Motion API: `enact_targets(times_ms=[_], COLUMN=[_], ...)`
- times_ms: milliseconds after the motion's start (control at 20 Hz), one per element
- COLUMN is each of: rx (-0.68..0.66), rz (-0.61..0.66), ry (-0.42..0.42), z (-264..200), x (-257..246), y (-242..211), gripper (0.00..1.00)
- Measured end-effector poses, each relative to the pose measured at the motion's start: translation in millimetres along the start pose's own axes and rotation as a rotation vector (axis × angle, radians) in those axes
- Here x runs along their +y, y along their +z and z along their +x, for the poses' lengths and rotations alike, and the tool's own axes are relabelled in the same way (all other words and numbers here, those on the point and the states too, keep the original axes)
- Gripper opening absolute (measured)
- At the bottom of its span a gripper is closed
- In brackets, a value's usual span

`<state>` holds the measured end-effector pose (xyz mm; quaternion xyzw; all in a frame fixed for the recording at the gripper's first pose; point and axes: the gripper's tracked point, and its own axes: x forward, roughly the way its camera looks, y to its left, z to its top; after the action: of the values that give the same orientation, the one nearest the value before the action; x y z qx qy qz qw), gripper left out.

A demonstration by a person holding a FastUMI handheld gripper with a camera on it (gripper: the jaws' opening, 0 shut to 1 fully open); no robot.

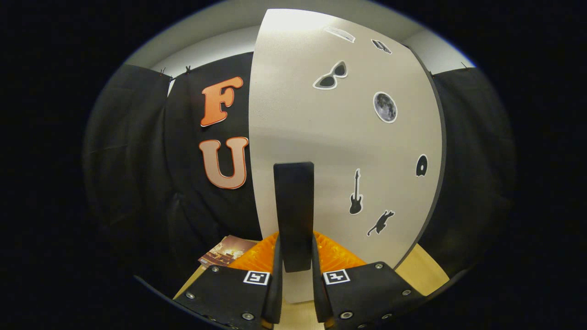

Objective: Open the shoe cabinet door, grab the shoes and put them into the shoe cabinet, then close the shoe cabinet door.

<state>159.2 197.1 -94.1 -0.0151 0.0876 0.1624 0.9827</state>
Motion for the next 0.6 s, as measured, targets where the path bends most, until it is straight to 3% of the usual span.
enact_targets(times_ms=[300, 600], rx=[-0.006, -0.009], rz=[0.021, 0.056], ry=[0.011, -0.092], z=[-63.2, -95.0], x=[-38.9, -67.8], y=[-10.4, -18.2], gripper=[0.28, 0.26])
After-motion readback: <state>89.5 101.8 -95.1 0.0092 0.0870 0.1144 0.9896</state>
